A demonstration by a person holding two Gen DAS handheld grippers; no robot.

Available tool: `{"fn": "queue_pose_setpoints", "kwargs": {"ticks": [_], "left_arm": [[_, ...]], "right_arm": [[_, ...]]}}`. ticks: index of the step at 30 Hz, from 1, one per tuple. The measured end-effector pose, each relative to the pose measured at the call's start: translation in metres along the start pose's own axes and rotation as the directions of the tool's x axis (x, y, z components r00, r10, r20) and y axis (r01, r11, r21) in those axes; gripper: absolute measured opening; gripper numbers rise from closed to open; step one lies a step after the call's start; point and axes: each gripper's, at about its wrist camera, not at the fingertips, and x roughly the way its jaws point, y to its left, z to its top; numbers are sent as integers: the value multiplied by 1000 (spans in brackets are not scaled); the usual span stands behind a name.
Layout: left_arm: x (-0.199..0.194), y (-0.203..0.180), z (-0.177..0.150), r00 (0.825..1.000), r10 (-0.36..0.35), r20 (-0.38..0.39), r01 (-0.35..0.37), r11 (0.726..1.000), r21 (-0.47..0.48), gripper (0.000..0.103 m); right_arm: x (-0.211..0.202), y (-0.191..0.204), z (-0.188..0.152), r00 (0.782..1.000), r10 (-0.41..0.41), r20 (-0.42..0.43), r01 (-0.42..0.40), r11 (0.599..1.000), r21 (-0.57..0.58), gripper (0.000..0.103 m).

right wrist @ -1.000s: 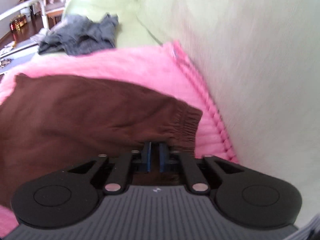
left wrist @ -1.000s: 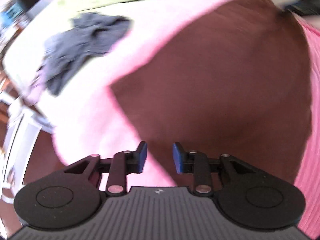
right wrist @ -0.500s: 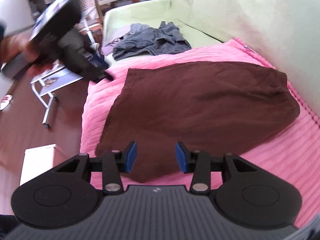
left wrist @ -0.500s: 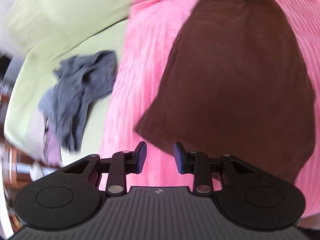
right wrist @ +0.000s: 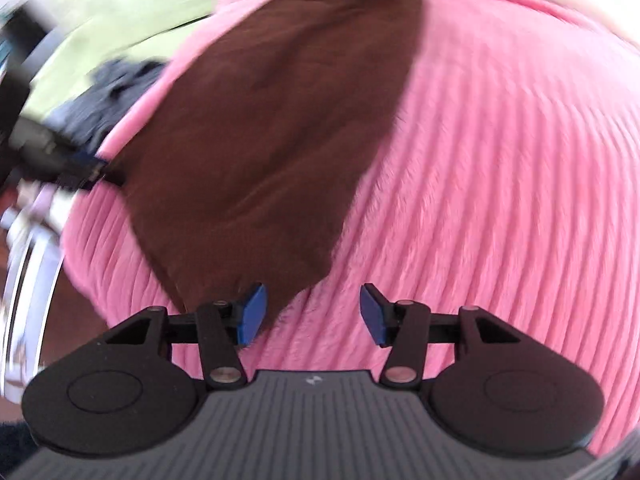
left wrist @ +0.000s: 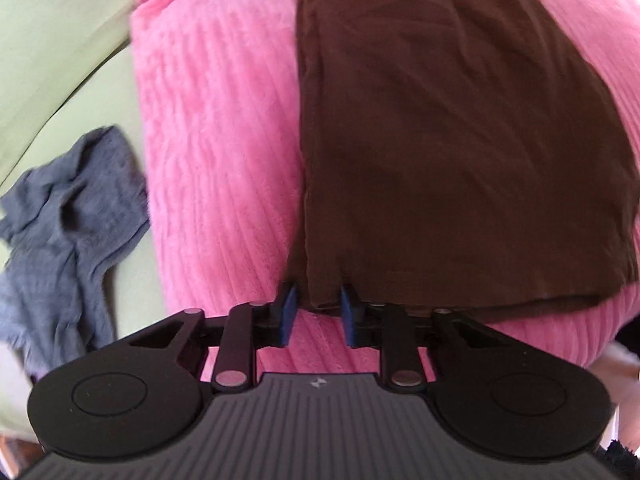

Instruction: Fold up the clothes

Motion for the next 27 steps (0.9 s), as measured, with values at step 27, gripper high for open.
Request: {"fn": "queue_pose_setpoints", "kwargs": {"ticks": [27], "left_arm": [[11, 24, 21, 983, -184, -1, 182, 973, 141, 1]], "right_arm": [[13, 39, -64, 981, -45, 189, -66, 836, 545, 57]]}}
